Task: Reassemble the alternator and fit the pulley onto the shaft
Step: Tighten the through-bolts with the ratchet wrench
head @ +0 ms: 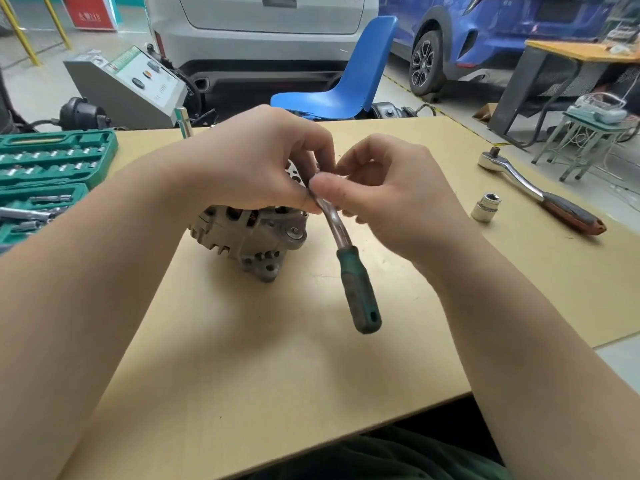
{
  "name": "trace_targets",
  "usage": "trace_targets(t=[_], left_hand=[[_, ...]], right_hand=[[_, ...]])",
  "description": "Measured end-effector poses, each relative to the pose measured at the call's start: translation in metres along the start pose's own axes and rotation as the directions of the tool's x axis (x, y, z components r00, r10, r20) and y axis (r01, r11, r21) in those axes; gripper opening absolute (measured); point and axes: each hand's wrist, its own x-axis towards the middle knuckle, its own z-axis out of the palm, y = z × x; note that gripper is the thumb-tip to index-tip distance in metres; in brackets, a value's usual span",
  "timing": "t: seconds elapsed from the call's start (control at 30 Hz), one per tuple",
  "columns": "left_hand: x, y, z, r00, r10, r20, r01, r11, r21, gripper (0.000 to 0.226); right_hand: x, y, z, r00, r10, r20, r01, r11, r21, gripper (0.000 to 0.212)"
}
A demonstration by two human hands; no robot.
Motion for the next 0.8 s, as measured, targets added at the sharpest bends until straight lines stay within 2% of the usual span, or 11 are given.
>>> trace_targets(t=[0.1, 0.17, 0.2, 0.23, 0.3, 0.37, 0.4, 0.6, 0.8], left_hand=[[0.002, 0.001, 0.0, 1.0, -0.022, 0.017, 0.023, 1.0, -0.015, 0.03], [0.004, 0.001, 0.001, 0.999, -0.039, 0.034, 0.04, 0.999, -0.013, 0.03], [0.005, 0.001, 0.001, 0.998, -0.047, 0.043, 0.047, 0.999, -0.014, 0.03], [0.005, 0.001, 0.0, 0.997, -0.051, 0.05, 0.052, 0.999, -0.016, 0.03], [0.005, 0.0, 0.0, 0.997, -0.053, 0.059, 0.054, 0.998, -0.016, 0.031], [0.004, 0.0, 0.0, 0.996, -0.055, 0.071, 0.056, 0.998, -0.018, 0.032], [0.005, 0.0, 0.0, 0.996, -0.056, 0.076, 0.057, 0.998, -0.017, 0.033], [0.004, 0.002, -0.001, 0.997, -0.048, 0.064, 0.049, 0.999, -0.016, 0.038], [0.001, 0.0, 0.0, 0.998, -0.059, 0.002, 0.059, 0.998, 0.002, 0.041]], right_hand=[[-0.004, 0.009, -0.012, 0.985, 0.118, 0.122, -0.15, 0.943, 0.298, 0.02], [-0.009, 0.016, -0.018, 0.963, 0.156, 0.22, -0.236, 0.882, 0.408, 0.017], [-0.012, 0.02, -0.019, 0.962, 0.123, 0.243, -0.221, 0.875, 0.43, 0.014], [-0.015, 0.023, -0.02, 0.972, 0.054, 0.231, -0.147, 0.902, 0.406, 0.016], [-0.023, 0.029, -0.022, 0.969, -0.186, 0.162, 0.16, 0.974, 0.161, 0.038], [-0.025, 0.031, -0.024, 0.905, -0.383, 0.185, 0.411, 0.901, -0.142, 0.046], [-0.024, 0.03, -0.025, 0.881, -0.427, 0.203, 0.466, 0.857, -0.221, 0.045], [-0.017, 0.016, -0.015, 0.817, -0.547, 0.186, 0.574, 0.734, -0.362, 0.031], [-0.009, 0.004, -0.006, 0.842, -0.528, 0.112, 0.532, 0.778, -0.333, 0.024]])
